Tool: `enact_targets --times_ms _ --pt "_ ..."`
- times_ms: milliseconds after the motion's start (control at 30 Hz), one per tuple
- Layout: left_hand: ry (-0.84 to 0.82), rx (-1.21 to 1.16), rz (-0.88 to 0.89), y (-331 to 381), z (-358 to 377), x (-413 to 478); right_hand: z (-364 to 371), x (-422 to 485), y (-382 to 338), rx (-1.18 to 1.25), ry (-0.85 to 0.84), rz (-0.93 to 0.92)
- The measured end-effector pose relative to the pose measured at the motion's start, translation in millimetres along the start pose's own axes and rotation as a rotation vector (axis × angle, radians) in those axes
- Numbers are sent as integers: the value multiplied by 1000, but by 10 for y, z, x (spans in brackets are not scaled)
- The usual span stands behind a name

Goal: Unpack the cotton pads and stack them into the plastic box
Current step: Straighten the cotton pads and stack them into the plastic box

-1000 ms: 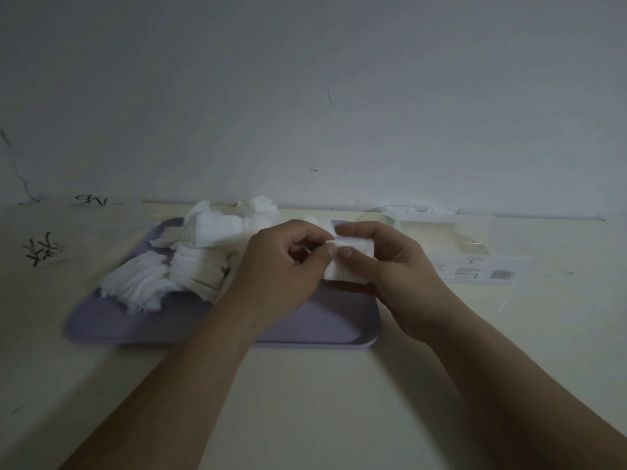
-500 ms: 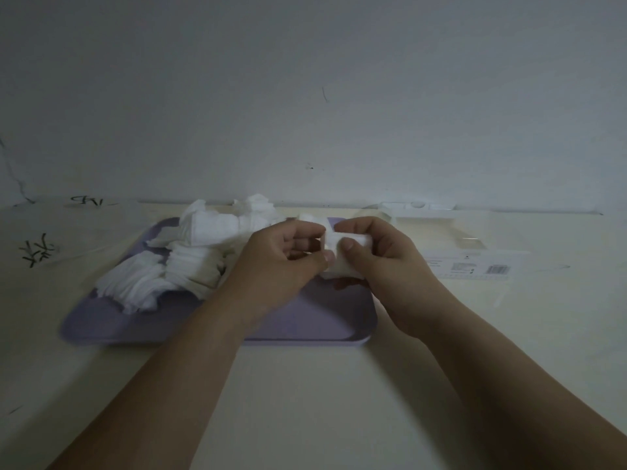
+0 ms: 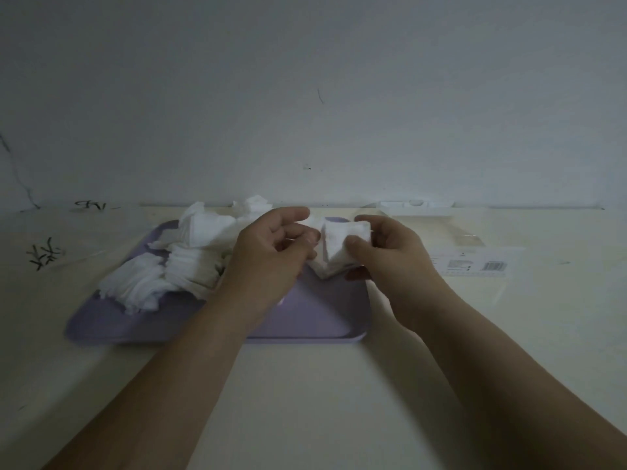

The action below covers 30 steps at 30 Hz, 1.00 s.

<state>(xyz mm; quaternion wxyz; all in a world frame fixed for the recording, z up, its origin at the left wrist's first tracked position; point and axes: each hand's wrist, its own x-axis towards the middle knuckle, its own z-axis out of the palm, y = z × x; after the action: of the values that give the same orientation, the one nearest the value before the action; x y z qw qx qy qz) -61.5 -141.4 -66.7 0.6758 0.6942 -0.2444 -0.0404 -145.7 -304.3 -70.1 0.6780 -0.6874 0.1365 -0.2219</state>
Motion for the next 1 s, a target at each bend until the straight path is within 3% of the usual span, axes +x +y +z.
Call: enact_targets --times_ms 100,267,367,567,800,867,1000 --pt "11 313 103 -64 9 104 -19 40 56 -92 191 -13" --pt "-306 843 167 15 151 198 109 -28 1 -128 292 -95" --pt "-361 961 142 -3 214 255 114 -71 -42 -134 332 -142" --pt "-313 847 207 -104 104 214 101 -64 -77 -90 387 -126" --pt "-361 787 242 -189 -175 62 135 -73 6 -145 336 -86" --pt "-304 746 242 -214 -180 31 125 -69 30 -162 320 -71" --pt "-227 347 100 -88 -232 -11 70 -44 58 -176 276 -84"
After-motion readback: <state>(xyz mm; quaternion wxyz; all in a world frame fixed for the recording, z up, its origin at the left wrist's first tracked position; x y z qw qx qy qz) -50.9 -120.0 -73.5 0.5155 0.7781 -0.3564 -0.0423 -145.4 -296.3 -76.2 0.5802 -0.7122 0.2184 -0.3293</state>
